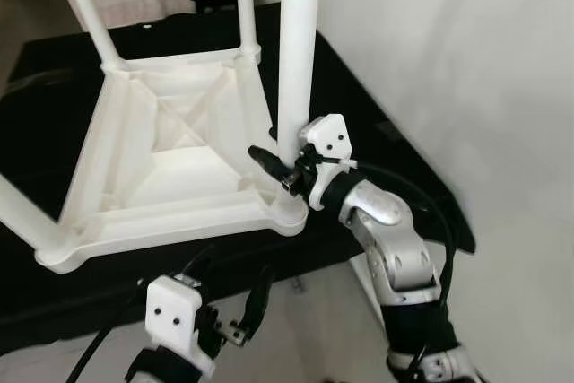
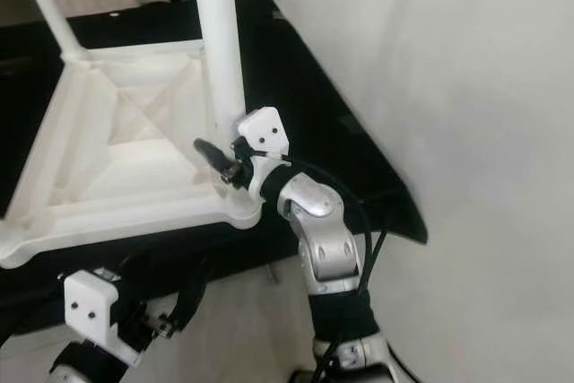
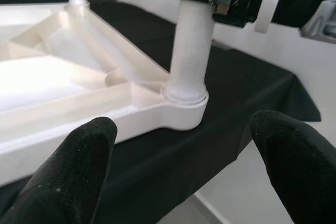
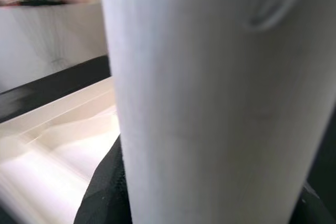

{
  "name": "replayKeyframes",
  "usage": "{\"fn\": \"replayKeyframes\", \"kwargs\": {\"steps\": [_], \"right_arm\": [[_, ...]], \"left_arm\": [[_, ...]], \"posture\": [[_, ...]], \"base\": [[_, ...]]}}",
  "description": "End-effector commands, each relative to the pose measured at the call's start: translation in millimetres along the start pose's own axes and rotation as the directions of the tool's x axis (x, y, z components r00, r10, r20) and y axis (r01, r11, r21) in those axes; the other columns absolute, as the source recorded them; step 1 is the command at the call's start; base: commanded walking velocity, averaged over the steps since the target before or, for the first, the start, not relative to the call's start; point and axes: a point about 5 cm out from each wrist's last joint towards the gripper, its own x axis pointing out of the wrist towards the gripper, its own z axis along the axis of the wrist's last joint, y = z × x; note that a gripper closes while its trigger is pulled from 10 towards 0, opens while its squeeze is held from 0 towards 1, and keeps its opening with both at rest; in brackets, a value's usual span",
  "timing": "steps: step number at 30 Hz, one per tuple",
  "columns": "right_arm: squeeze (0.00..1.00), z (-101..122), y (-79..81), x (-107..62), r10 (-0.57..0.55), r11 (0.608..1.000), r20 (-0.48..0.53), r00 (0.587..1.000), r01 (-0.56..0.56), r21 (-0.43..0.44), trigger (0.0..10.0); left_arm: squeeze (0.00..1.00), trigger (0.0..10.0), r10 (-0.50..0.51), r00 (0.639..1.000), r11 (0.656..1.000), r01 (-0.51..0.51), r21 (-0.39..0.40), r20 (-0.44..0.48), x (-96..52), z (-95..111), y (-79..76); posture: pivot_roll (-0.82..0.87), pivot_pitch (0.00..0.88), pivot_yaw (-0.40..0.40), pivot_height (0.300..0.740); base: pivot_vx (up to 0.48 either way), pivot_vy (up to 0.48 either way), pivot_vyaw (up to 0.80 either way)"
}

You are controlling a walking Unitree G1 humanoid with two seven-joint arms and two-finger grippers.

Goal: Building children table

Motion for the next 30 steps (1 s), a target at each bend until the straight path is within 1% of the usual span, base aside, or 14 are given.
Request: {"fn": "replayKeyframes", "kwargs": {"steps": [1, 8, 9, 10, 11, 13, 14, 18, 19, 20, 21, 22, 26, 30], "right_arm": [[0.0, -28, 17.6, 1.2, 0.05, 0.998, -0.123, 0.991, -0.047, 0.029, 0.0], [0.0, -25, 24.4, 6.7, 0.057, 0.998, -0.151, 0.987, -0.055, 0.017, 0.0], [0.0, -23, 22.0, 7.8, 0.064, 0.998, -0.147, 0.987, -0.062, 0.019, 7.8], [0.0, -22, 20.9, 8.2, 0.063, 0.998, -0.145, 0.987, -0.061, 0.02, 7.8], [0.0, -16, 20.6, 10.8, 0.129, 0.991, -0.103, 0.986, -0.126, 0.04, 10.0], [0.0, -11, 20.7, 12.2, 0.176, 0.984, -0.07, 0.982, -0.173, 0.052, 10.0], [1.0, -4, 19.9, 13.9, 0.267, 0.961, -0.023, 0.963, -0.264, 0.076, 10.0], [1.0, 6, 15.5, 14.5, 0.376, 0.924, 0.033, 0.926, -0.378, 0.064, 10.0], [1.0, 19, 3.4, 13.4, 0.582, 0.813, 0.05, 0.811, -0.581, -0.045, 10.0], [1.0, 19, 3.4, 13.4, 0.582, 0.813, 0.05, 0.811, -0.581, -0.045, 10.0], [0.12, 22, -0.9, 13.3, 0.624, 0.78, 0.031, 0.781, -0.62, -0.087, 10.0], [0.0, 23, -5.3, 14.3, 0.678, 0.73, -0.004, 0.735, -0.673, -0.12, 10.0], [0.0, 23, -15.9, 15.7, 0.8, 0.583, -0.087, 0.593, -0.804, -0.117, 10.0], [0.0, 24, -18.9, 16.8, 0.824, 0.549, -0.102, 0.558, -0.829, -0.104, 10.0]], "left_arm": [[0.0, 10.0, -0.016, 0.999, 1.0, 0.016, 0.003, -0.03, -0.1, -4, 1.5], [0.0, 10.0, 0.002, 1.0, 1.0, -0.002, 0.003, -0.021, 1.3, -4, 1.6], [0.0, 10.0, 0.002, 1.0, 1.0, -0.002, 0.003, -0.02, 1.6, -4, 1.4], [0.0, 10.0, 0.0, 1.0, 1.0, 0.0, 0.002, -0.019, 1.8, -4, 1.4], [0.0, 10.0, -0.002, 1.0, 1.0, 0.002, 0.001, -0.019, 1.9, -3, 1.2], [0.0, 10.0, -0.004, 1.0, 1.0, 0.004, 0.0, -0.019, 2.0, -3, 1.1], [0.0, 10.0, -0.008, 1.0, 1.0, 0.008, -0.001, -0.019, 2.1, -3, 0.9], [0.0, 10.0, -0.012, 1.0, 1.0, 0.012, -0.002, -0.019, 2.3, -3, 0.3], [0.0, 10.0, -0.016, 1.0, 1.0, 0.016, -0.004, -0.02, 1.7, -2, -1.2], [0.0, 10.0, -0.016, 1.0, 1.0, 0.016, -0.004, -0.02, 1.7, -2, -1.2], [0.0, 10.0, -0.016, 1.0, 1.0, 0.016, -0.004, -0.019, 1.3, -1, -1.6], [0.0, 10.0, -0.015, 1.0, 1.0, 0.015, -0.004, -0.019, 0.9, -1, -2.2], [0.0, 10.0, -0.011, 1.0, 1.0, 0.01, -0.003, -0.022, -1.3, 0, -3.8], [0.0, 10.0, -0.01, 1.0, 1.0, 0.009, -0.003, -0.023, -2.4, 1, -4.7]], "posture": [[-0.05, 0.21, 0.0, 0.74], [-0.05, 0.209, -0.02, 0.74], [-0.05, 0.21, -0.02, 0.74], [-0.05, 0.21, -0.02, 0.74], [-0.05, 0.213, -0.012, 0.74], [-0.05, 0.214, -0.012, 0.74], [-0.05, 0.214, -0.012, 0.74], [-0.04, 0.218, -0.012, 0.74], [-0.03, 0.226, -0.016, 0.74], [-0.03, 0.226, -0.016, 0.74], [-0.03, 0.226, -0.016, 0.74], [-0.02, 0.23, -0.018, 0.74], [0.0, 0.239, -0.021, 0.74], [0.0, 0.246, -0.024, 0.74]], "base": [[0.0, 0.0, 0.0], [0.0, 0.0, 0.0], [0.0, 0.0, 0.0], [0.0, 0.0, 0.0], [0.0, 0.0, 0.0], [0.0, 0.0, 0.0], [0.0, 0.0, 0.0], [0.0, 0.0, 0.0], [0.0, 0.0, 0.0], [0.0, 0.0, 0.0], [0.0, 0.0, 0.0], [0.0, 0.0, 0.0], [0.0, 0.0, 0.0], [0.0, 0.0, 0.0]]}}
